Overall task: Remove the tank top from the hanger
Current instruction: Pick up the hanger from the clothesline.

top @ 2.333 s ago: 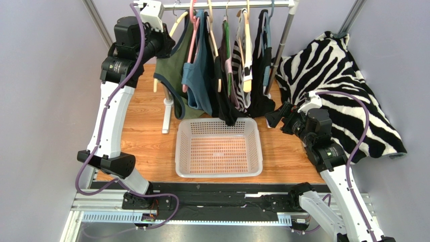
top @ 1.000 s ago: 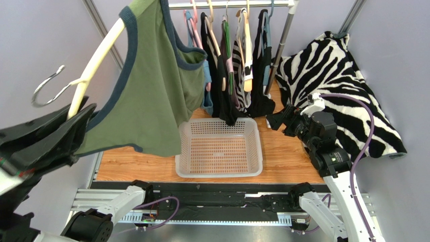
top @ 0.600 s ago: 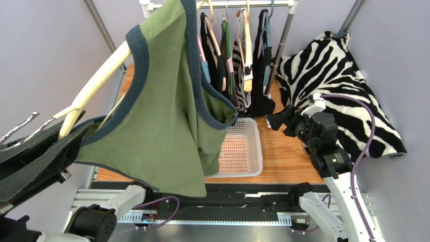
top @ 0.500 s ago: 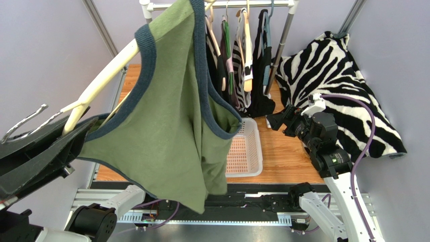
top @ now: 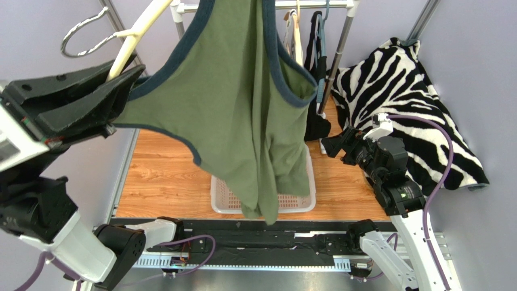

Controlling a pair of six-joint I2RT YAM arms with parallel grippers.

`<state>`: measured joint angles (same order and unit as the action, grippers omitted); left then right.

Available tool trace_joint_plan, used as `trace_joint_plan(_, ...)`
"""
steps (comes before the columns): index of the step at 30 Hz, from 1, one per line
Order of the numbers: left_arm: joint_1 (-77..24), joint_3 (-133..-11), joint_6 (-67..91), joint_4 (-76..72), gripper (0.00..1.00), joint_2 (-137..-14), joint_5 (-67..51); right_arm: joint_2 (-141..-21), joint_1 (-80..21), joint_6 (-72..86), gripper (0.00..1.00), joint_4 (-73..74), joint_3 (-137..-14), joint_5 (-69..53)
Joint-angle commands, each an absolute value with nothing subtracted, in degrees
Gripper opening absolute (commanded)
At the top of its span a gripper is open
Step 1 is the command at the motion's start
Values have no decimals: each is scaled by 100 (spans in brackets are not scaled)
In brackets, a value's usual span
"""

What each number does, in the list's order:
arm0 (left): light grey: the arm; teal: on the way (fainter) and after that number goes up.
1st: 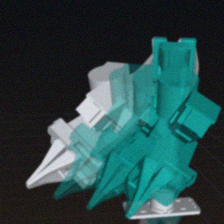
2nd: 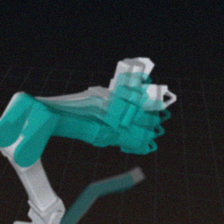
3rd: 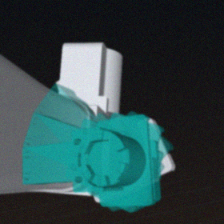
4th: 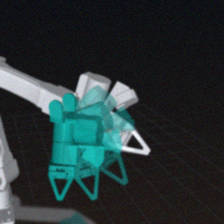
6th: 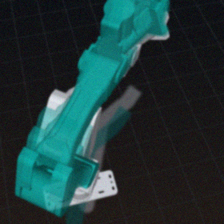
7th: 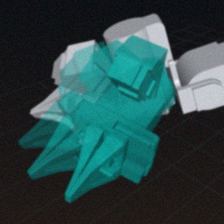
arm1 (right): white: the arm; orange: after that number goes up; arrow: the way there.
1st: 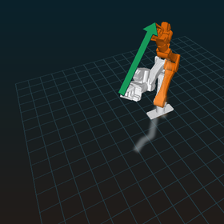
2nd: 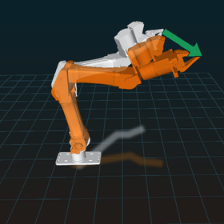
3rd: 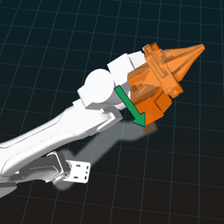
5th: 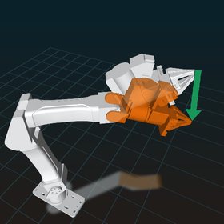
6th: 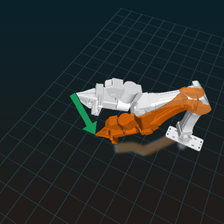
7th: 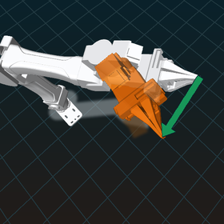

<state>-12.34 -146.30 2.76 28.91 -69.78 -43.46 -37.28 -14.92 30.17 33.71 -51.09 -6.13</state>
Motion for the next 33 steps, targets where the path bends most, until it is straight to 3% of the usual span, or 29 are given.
trace_joint_plan(1, -1204, -14634, 308, 2030, 1, -7075, -4131, -3639, -1512, 2997, 85, 3287, -5238, -677)
trace_joint_plan(8, -1204, -14248, 246, 2311, 2, -6979, -4385, -3683, -1512, 3015, 85, 3252, -5247, -712)
trace_joint_plan(17, -1213, -12342, 237, 3155, 1, -5977, -5360, -3805, -1512, 2988, 85, 3155, -5361, -721)
trace_joint_plan(22, -1213, -12121, 158, 3480, 1, -5678, -5554, -3894, -1512, 3023, 85, 3059, -5414, -808)
trace_joint_plan(33, -1222, -8711, -167, 3779, 0, -4316, -5134, -3569, -1565, 2760, 92, 2664, -5371, -896)
